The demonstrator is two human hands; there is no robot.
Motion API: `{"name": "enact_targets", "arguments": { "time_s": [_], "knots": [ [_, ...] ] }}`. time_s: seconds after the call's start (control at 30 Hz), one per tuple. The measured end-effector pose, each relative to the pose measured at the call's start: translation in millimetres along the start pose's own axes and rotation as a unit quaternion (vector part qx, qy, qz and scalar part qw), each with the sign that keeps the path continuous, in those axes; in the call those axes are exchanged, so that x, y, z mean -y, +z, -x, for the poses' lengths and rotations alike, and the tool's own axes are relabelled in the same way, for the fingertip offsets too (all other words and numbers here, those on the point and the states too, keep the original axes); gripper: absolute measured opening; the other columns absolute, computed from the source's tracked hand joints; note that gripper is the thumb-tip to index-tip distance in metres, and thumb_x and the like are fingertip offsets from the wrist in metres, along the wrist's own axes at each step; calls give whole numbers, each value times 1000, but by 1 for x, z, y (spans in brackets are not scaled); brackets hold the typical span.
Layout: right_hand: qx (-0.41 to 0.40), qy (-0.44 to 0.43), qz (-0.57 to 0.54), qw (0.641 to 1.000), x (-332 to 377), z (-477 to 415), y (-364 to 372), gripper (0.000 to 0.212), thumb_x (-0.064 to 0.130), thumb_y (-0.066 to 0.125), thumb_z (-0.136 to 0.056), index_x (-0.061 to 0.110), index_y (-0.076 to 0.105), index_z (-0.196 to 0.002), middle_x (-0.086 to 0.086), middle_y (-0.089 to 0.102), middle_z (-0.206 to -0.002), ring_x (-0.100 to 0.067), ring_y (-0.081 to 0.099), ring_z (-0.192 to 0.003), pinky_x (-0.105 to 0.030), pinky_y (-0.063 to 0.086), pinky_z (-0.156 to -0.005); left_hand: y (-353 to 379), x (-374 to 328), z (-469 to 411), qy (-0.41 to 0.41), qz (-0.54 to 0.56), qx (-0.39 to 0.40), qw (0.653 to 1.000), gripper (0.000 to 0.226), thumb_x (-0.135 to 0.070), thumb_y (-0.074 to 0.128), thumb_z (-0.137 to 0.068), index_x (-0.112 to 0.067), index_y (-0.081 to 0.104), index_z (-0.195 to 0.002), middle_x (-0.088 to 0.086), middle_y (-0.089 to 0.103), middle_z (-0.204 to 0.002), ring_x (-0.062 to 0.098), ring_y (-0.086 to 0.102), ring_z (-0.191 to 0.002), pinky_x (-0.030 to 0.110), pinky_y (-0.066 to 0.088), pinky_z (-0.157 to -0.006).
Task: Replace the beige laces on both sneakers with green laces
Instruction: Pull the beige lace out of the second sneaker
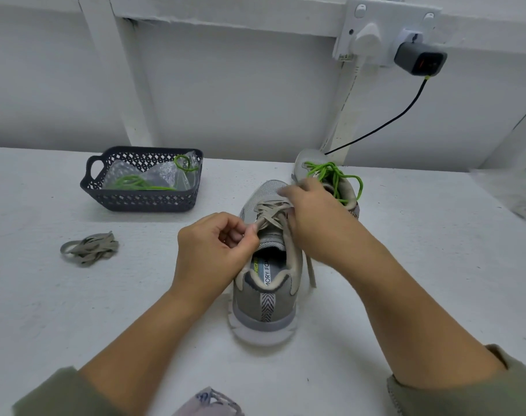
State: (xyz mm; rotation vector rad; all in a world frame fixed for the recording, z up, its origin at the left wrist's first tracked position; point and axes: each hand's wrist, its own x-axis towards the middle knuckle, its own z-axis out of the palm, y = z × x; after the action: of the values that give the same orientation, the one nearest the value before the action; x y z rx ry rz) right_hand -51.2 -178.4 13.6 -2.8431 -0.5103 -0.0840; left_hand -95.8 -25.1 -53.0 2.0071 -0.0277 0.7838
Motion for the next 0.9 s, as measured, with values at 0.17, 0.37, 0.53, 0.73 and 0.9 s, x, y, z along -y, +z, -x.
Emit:
{"name": "enact_targets", "arguments": {
  "time_s": [0.17,0.37,0.53,0.73,0.9],
  "knots": [
    [7,-27,74,997,-7,-9,-5,27,15,46,-97,21,67,-113,-2,63,-107,-22,56,-103,-26,34,-72,1,0,1,-11,13,8,1000,16,-16,78,-78,-14,67,-66,-9,60,-58,6,53,-52,11,41,-54],
    [-102,83,116,984,-6,6,0,26,11,50,-91,11,62,-114,-8,54,-118,-29,46,-113,-35,39,-82,0,0,1,-16,19,13,1000,16,-17,78,-78,-13,67,-67,-7,60,-58,7,53,-52,11,42,-54],
    [10,-75,92,993,-3,-11,-4,32,15,47,-97,30,64,-120,3,60,-115,-21,49,-114,-19,29,-65,2,1,0,-20,19,14,1000,16,-18,78,-78,-14,67,-67,-8,60,-57,7,53,-50,11,41,-54],
    [-67,157,95,981,-8,0,-8,17,-1,50,-88,8,60,-98,-6,49,-83,-27,50,-94,-31,36,-69,2,-1,1,-32,27,15,999,16,-19,78,-77,-14,67,-67,-8,60,-57,5,53,-51,10,42,-54],
    [-19,-93,111,989,1,-3,-7,33,15,43,-99,27,61,-124,2,56,-120,-20,45,-118,-30,16,-74,2,-1,1,-42,31,15,999,16,-18,79,-77,-15,67,-66,-9,60,-57,5,52,-51,11,41,-54]
  ]
}}
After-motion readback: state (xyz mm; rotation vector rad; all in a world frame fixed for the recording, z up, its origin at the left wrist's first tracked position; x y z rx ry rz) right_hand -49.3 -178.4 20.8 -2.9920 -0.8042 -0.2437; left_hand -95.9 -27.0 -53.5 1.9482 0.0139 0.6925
